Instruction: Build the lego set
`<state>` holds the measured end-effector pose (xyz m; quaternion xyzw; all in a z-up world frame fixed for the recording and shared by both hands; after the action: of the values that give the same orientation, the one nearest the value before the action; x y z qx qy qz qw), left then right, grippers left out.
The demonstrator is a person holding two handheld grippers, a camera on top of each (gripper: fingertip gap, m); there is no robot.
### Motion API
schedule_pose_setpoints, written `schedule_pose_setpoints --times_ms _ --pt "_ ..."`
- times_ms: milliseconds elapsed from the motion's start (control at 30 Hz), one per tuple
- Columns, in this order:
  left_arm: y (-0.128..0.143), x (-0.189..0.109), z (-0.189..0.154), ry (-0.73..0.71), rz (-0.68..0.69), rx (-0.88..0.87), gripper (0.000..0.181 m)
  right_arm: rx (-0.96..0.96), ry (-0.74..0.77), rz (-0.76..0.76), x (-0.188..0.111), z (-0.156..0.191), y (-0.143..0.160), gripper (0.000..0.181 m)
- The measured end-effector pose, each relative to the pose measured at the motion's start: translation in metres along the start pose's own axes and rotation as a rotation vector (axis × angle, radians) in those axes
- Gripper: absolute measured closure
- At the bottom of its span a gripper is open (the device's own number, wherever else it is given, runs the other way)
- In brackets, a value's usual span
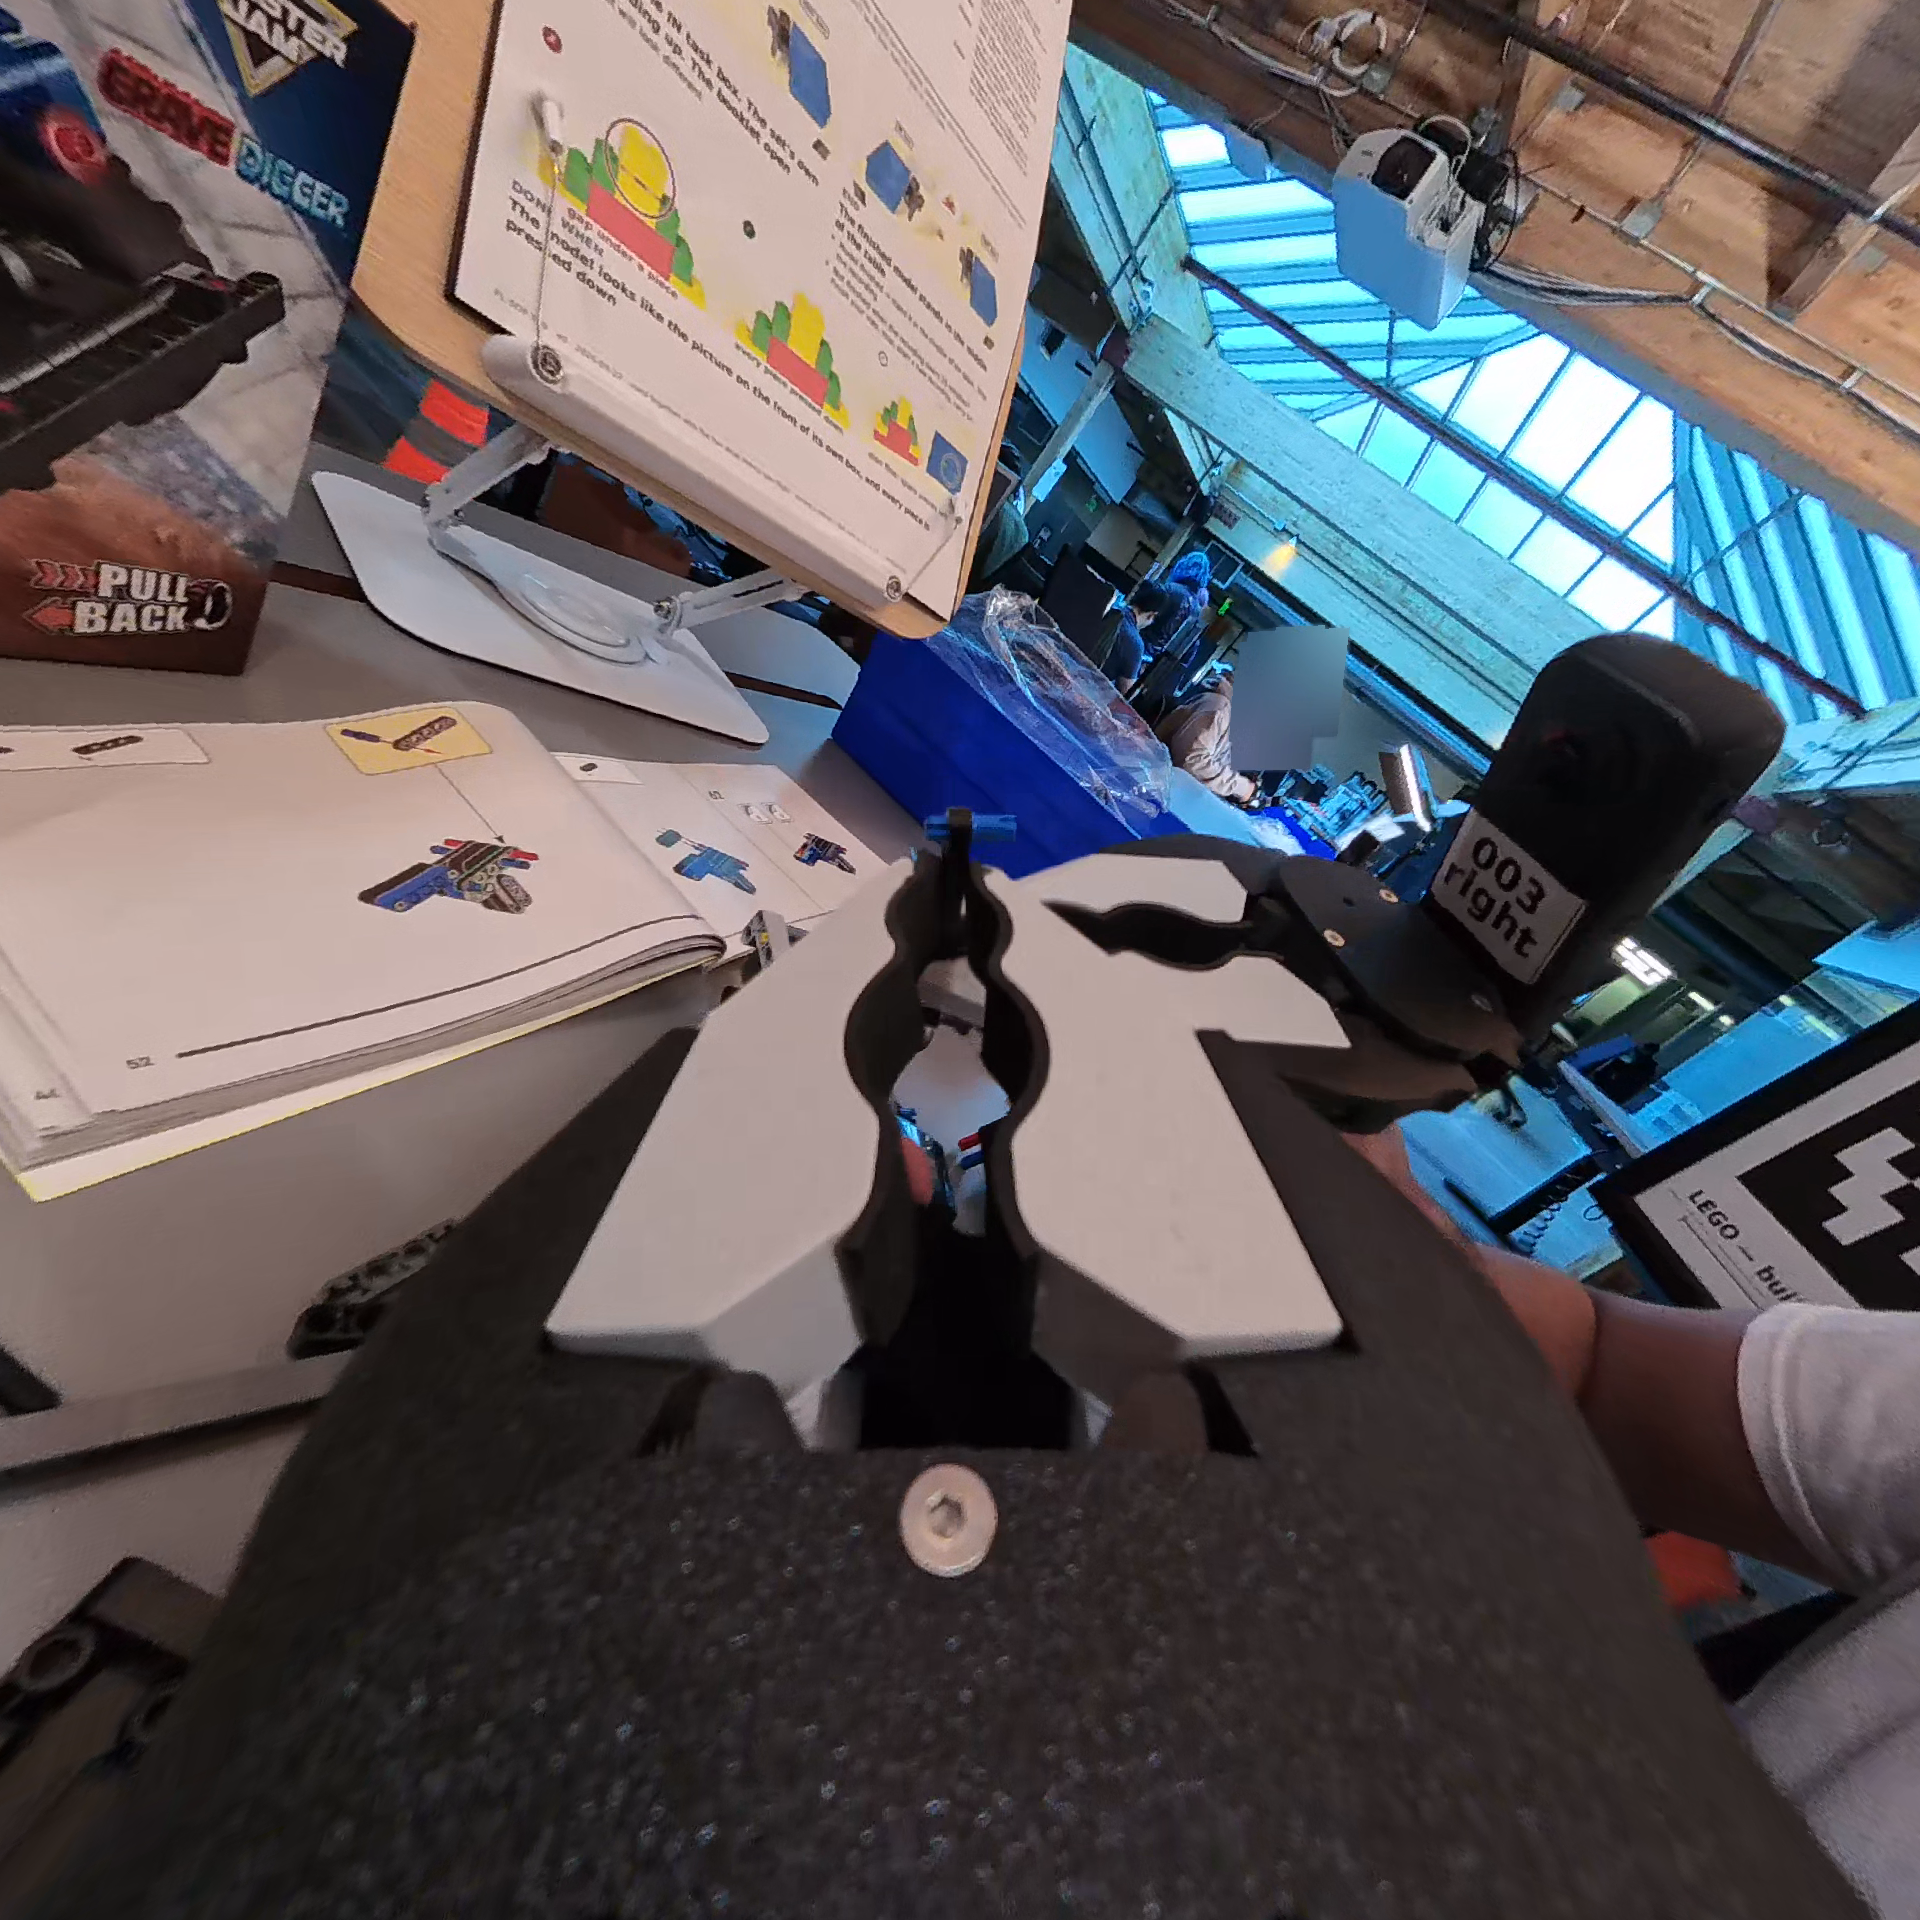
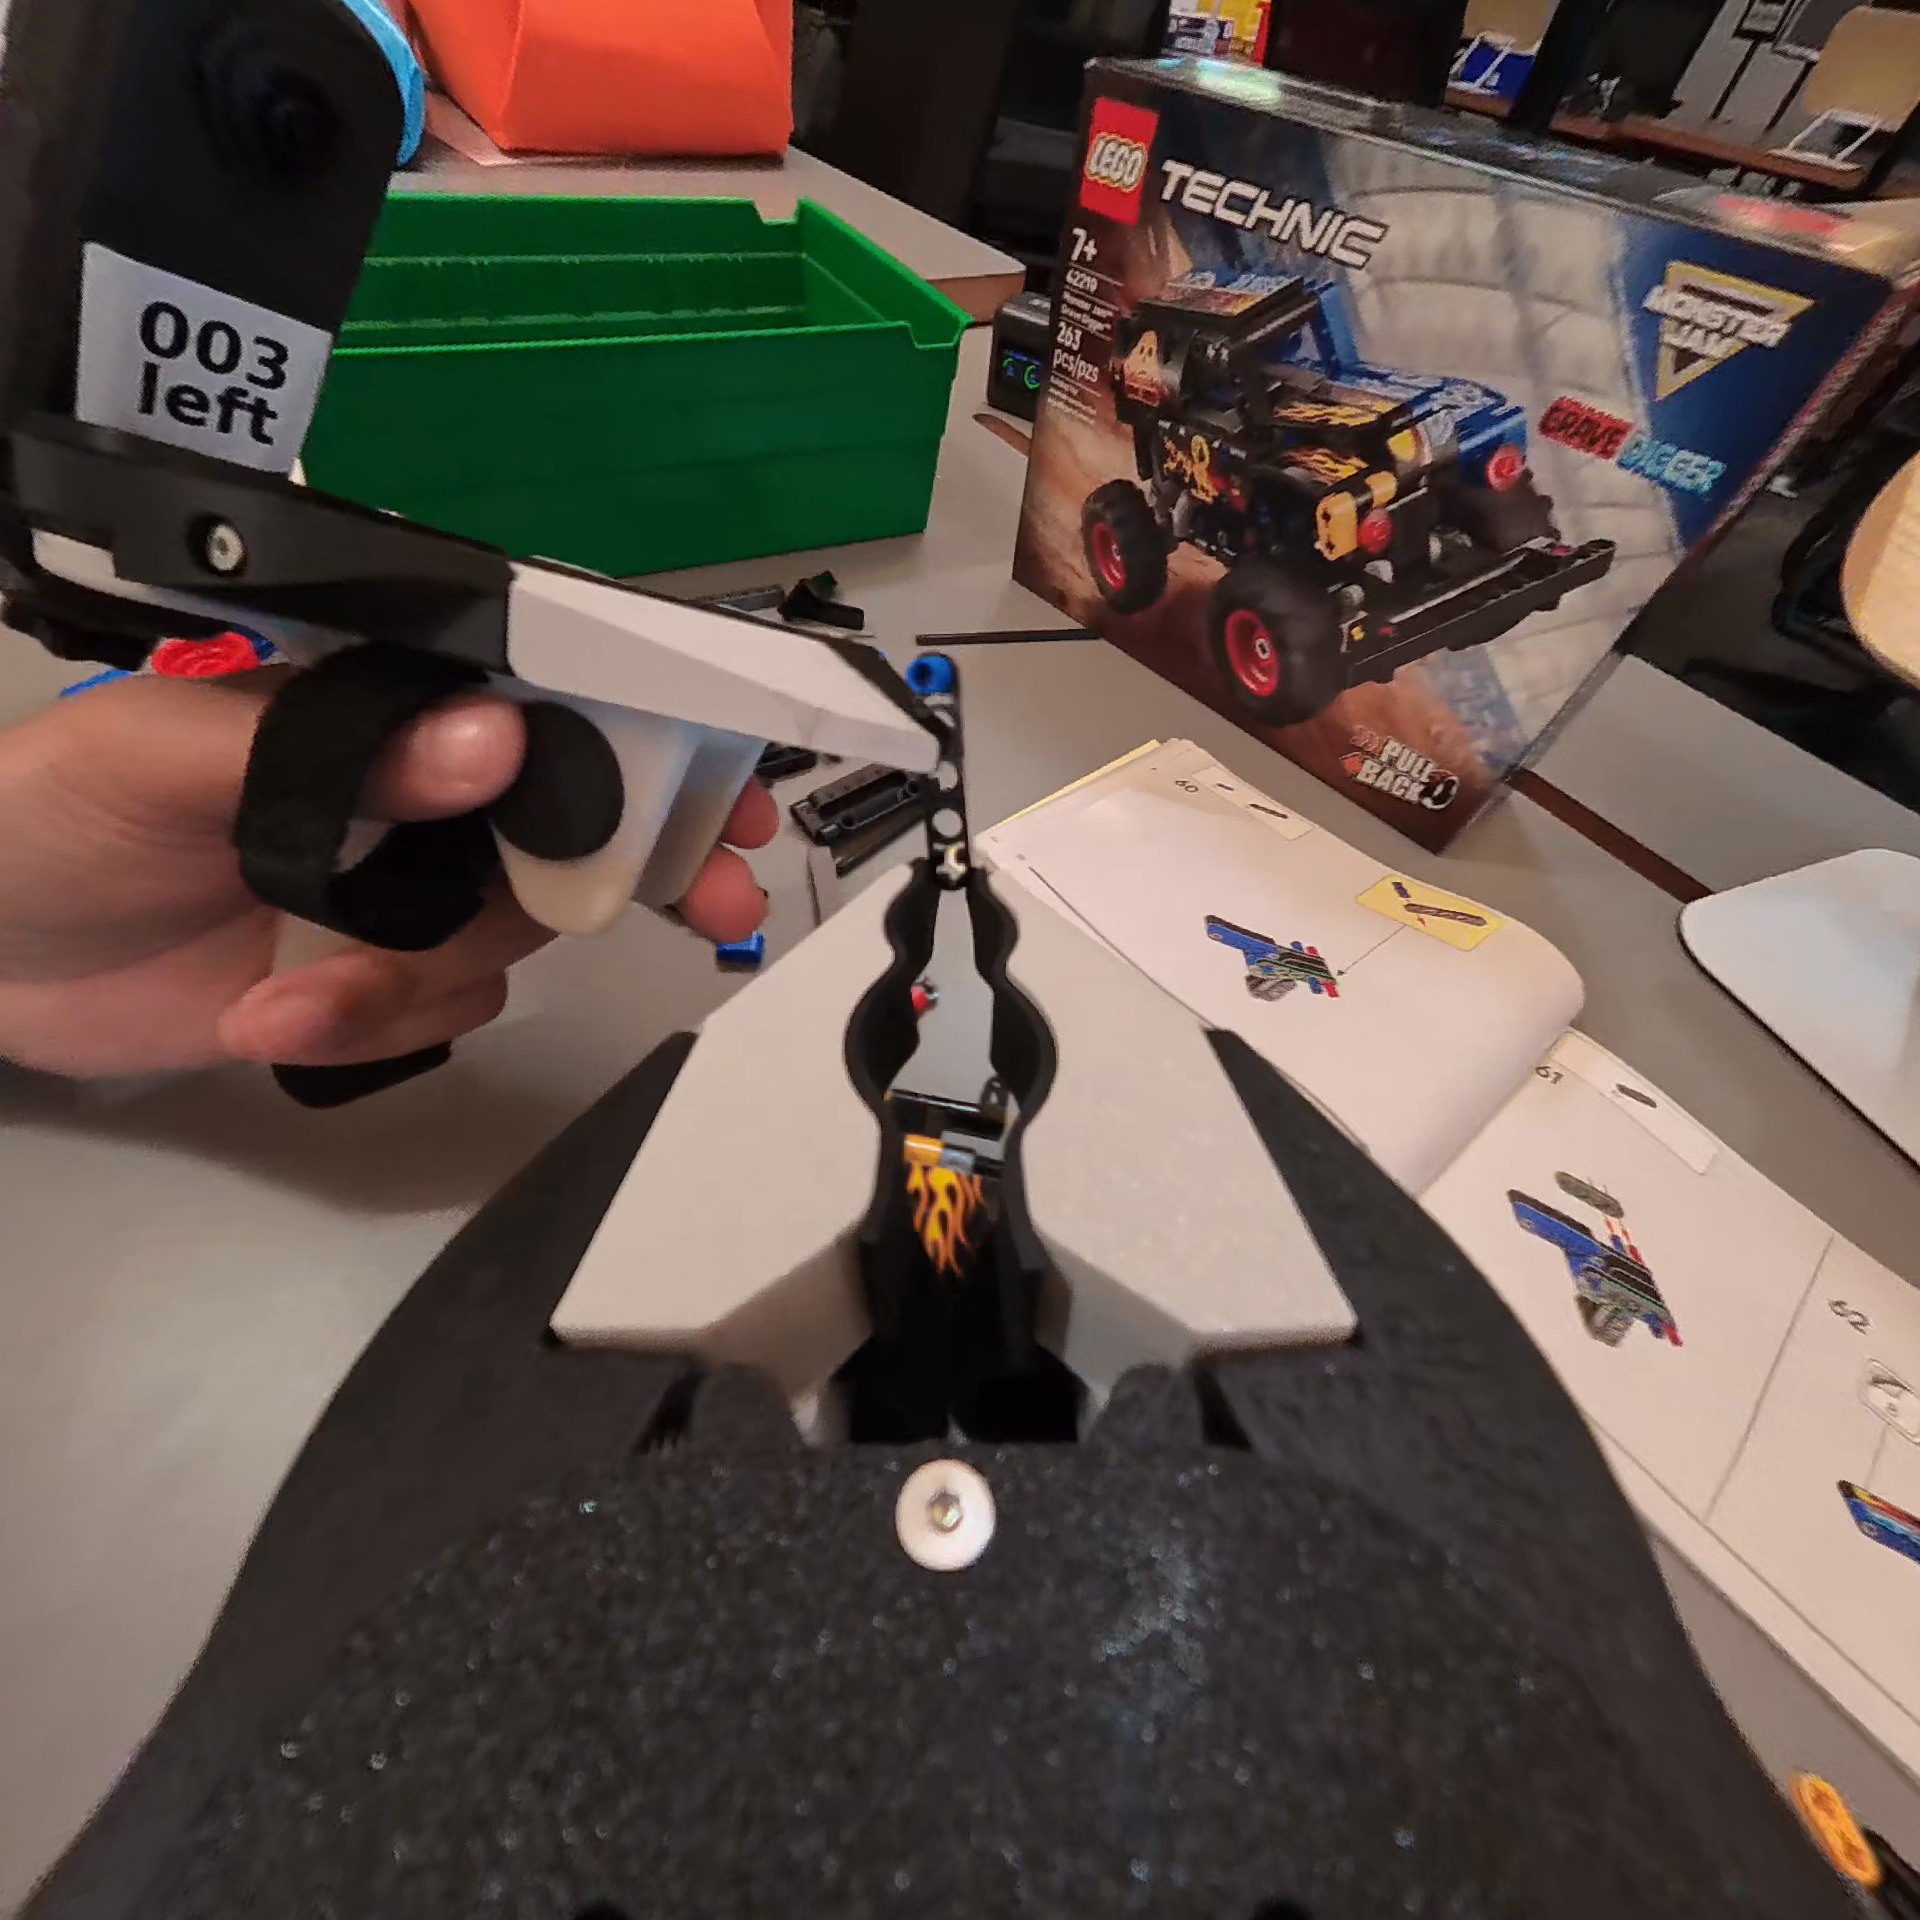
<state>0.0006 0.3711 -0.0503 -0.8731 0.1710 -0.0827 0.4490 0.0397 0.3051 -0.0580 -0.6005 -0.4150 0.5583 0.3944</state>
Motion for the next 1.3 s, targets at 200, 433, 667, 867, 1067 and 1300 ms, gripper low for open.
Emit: schedule_pose_setpoints --times_ms 200,433,667,867,1067,1300 --pt "0.008 0.004 -0.006 -0.005 0.042 0.150 0.179 -0.099 0.020 0.016 -0.010 -0.008 0.007 0.178" --pt "0.006 0.001 -0.022 0.107 0.010 0.252 0.180 -0.125 -0.219 -0.070 -0.032 -0.003 0.004 0.178" --pt "0.007 -0.003 -0.037 0.223 -0.042 0.318 0.180 0.091 -0.453 -0.179 -0.051 -0.008 -0.006 0.177" --pt "0.013 -0.003 -0.045 0.254 -0.032 0.340 0.179 0.048 -0.489 -0.184 -0.058 -0.006 -0.009 0.169" --pt "0.019 0.000 -0.047 0.246 -0.008 0.371 0.179 0.006 -0.533 -0.133 -0.061 -0.005 -0.005 0.177" --pt "0.032 0.004 -0.050 0.199 0.077 0.492 0.174 -0.076 -0.510 -0.113 -0.085 -0.021 -0.001 0.179"
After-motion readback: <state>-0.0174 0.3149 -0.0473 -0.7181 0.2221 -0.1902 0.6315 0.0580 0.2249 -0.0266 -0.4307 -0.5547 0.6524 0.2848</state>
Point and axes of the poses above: each gripper's, where its closed fingertips meet, x out along the fingers, y out of its underside, z = x × y across the jaws, the point moved 5 cm from there along -x, back along the fingers, and after that the axes turned 6 degrees about -y, right-handed, at the moved point
